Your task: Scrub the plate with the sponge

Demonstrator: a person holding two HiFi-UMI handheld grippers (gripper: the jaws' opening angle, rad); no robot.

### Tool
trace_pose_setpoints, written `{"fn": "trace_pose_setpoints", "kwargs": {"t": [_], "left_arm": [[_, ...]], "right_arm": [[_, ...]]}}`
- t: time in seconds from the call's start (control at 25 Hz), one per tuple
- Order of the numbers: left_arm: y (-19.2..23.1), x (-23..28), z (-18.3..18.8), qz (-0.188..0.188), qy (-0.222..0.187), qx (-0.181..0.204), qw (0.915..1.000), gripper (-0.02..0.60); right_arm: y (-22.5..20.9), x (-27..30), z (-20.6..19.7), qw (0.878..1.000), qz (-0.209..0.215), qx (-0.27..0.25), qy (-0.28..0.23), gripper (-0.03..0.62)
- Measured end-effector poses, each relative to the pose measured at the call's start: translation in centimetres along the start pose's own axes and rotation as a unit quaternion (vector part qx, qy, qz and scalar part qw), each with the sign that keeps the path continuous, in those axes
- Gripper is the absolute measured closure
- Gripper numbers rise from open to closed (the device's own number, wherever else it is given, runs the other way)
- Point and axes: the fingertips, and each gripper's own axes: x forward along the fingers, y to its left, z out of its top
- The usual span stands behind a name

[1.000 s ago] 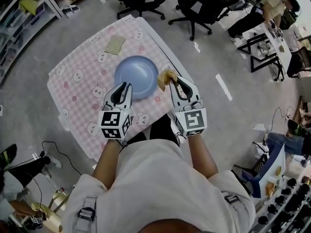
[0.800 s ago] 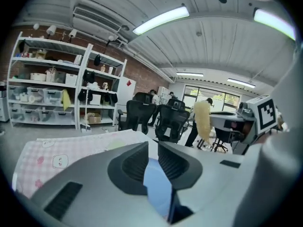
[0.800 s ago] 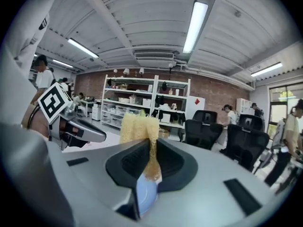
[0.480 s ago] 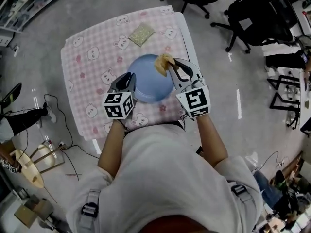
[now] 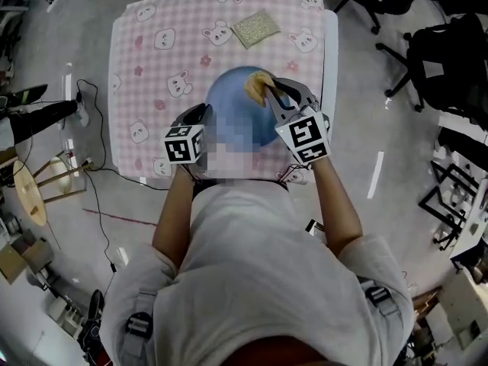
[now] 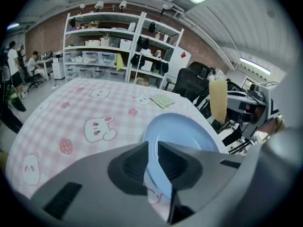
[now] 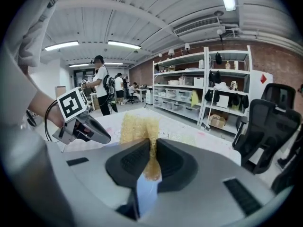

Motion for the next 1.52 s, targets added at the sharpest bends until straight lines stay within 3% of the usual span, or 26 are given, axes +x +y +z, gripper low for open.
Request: {"fn": "trace_pose_setpoints", "kwargs": {"t": [0.16, 0.48, 0.76, 0.92, 1.2, 1.52], "left_arm": [[1.2, 0.1, -1.9, 0.016, 0.016, -0.034, 0.9991, 0.506], [1.7, 1.4, -4.7, 0.002, 0.043, -0.131, 0.9904, 0.496], [1.2, 2.4, -5.6, -0.011, 0.065, -0.160, 0.9850, 0.523], [1.4, 2.6, -4.8, -0.011, 0.068, -0.132, 0.9888, 0.538], [1.6, 4.0, -0.7, -0.025, 0.064, -0.033, 0.9971, 0.538], [-1.3, 3.7, 4.1, -0.057, 0.039, 0.080, 0.9944, 0.551]], "right_arm": [[0.7, 1.5, -1.4, 1.000, 0.028, 0.003, 0.015, 0.548], [1.9, 3.6, -3.6, 0.998, 0.055, 0.004, 0.036, 0.548], [2.1, 3.6, -5.3, 0.997, 0.046, 0.020, 0.051, 0.548], [1.6, 3.4, -5.9, 0.997, 0.037, 0.026, 0.060, 0.548], [-0.1, 3.5, -6.8, 0.997, 0.003, 0.009, 0.074, 0.548], [-2.5, 4.5, -6.0, 0.996, -0.033, -0.015, 0.077, 0.548]]}}
